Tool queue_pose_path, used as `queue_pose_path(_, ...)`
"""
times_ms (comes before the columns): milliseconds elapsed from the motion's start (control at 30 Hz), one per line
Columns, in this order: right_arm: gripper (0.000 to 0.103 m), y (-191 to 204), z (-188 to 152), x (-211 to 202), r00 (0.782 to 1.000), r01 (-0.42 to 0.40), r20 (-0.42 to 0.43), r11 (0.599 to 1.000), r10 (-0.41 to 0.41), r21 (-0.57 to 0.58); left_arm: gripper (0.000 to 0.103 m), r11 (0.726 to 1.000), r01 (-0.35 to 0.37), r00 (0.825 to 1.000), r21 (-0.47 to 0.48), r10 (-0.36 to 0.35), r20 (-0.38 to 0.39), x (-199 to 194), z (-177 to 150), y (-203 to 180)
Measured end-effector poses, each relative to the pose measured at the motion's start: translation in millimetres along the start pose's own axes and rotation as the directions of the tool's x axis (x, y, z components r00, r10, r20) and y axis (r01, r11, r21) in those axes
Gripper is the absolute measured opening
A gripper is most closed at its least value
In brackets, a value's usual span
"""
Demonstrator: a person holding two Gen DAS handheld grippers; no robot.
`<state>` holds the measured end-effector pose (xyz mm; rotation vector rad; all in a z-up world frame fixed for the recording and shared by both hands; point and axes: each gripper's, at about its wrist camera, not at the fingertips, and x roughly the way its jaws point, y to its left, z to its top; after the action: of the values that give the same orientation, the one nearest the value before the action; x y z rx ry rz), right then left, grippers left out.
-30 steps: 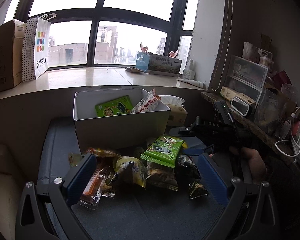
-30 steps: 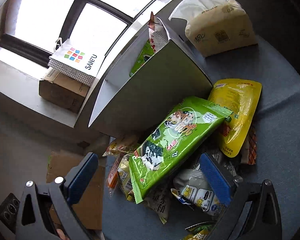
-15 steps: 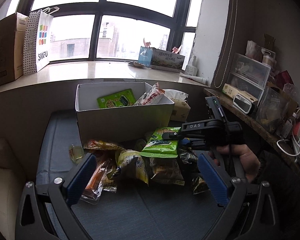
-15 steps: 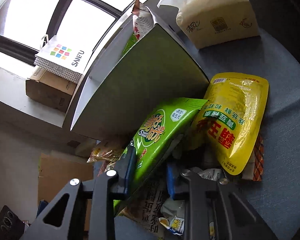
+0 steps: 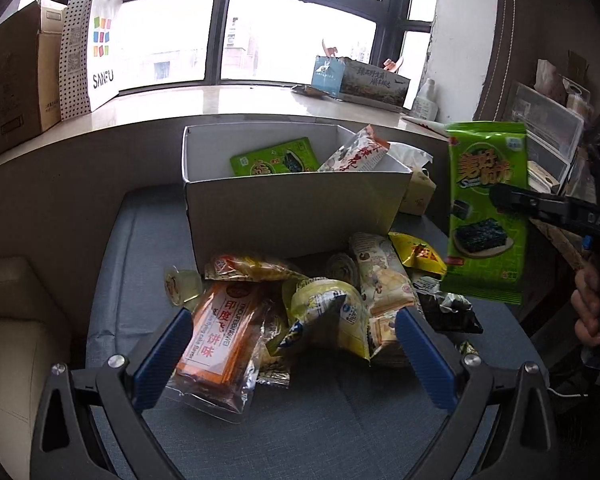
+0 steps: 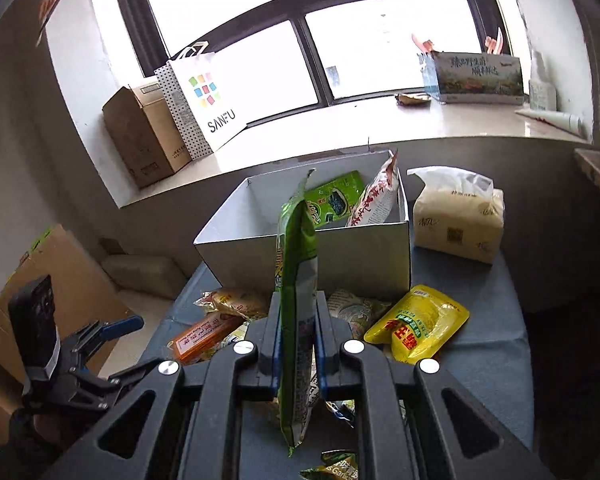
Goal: Organize snacks
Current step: 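Grasp the cream bread bag with the left gripper while the right carries the seaweed pack to the box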
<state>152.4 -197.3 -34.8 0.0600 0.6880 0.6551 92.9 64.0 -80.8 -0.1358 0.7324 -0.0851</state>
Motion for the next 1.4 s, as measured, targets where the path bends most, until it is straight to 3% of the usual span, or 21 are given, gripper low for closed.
queue_pose_path(167,0.013,25.9,-13.8,-29.3,0.999,0.002,0.033,0.996,0.001,-0.087,0.103,0.998,-0.042,0.996,-0.040,0.038,-0.086,54.0,25.9,15.7)
queue_pose_path(333,0.013,35.6,-26.0,-33.8,1.000,-0.003,0.011,0.993,0.005,-0.120,0.103,0.995,-0.100,0.977,-0.032,0.092,-0.193,108.6,42.6,23.0)
queue_pose_path(567,0.013,31.2,-31.9,-30.4,1.000,0.011,-0.006,0.993,-0.012,-0.118,0.103,0.989,-0.136,0.946,0.052,0.146,-0.290,153.3,43.3,17.7)
queue_pose_path(633,0.013,27.7,-32.4,-29.4,1.000,0.011,-0.012,0.994,-0.012,-0.110,0.090,0.993,-0.115,0.948,0.018,0.115,-0.297,153.9,43.0,24.2)
queue_pose_path(667,0.013,26.3,-32.4,-29.1,1.000,0.014,-0.013,0.994,-0.016,-0.106,0.088,0.993,-0.115,0.947,0.011,0.113,-0.299,152.7,43.1,26.3)
queue_pose_path(767,0.013,22.6,-33.3,-28.1,1.000,0.015,-0.020,0.995,-0.017,-0.100,0.083,0.995,-0.098,0.955,0.036,0.104,-0.278,143.1,41.2,24.7)
queue_pose_path(867,0.013,20.4,-33.0,-25.4,1.000,0.014,-0.025,0.996,-0.017,-0.089,0.082,0.998,-0.065,0.969,0.004,0.064,-0.240,120.7,37.3,27.5)
queue_pose_path(1033,0.013,18.3,-32.8,-18.4,0.999,0.025,-0.032,0.996,-0.028,-0.087,0.082,0.999,0.045,0.997,0.000,-0.045,-0.069,47.4,29.3,15.2)
queue_pose_path(1200,0.013,12.0,-22.0,-7.4,0.999,0.012,-0.032,0.998,-0.014,-0.061,0.082,0.992,0.123,0.988,0.004,-0.123,0.096,-21.2,26.0,1.4)
queue_pose_path(1400,0.013,1.5,15.4,9.9,1.000,-0.001,-0.012,1.000,0.001,-0.022,0.082,0.993,0.120,0.974,0.013,-0.120,0.193,-44.2,52.3,-1.0)
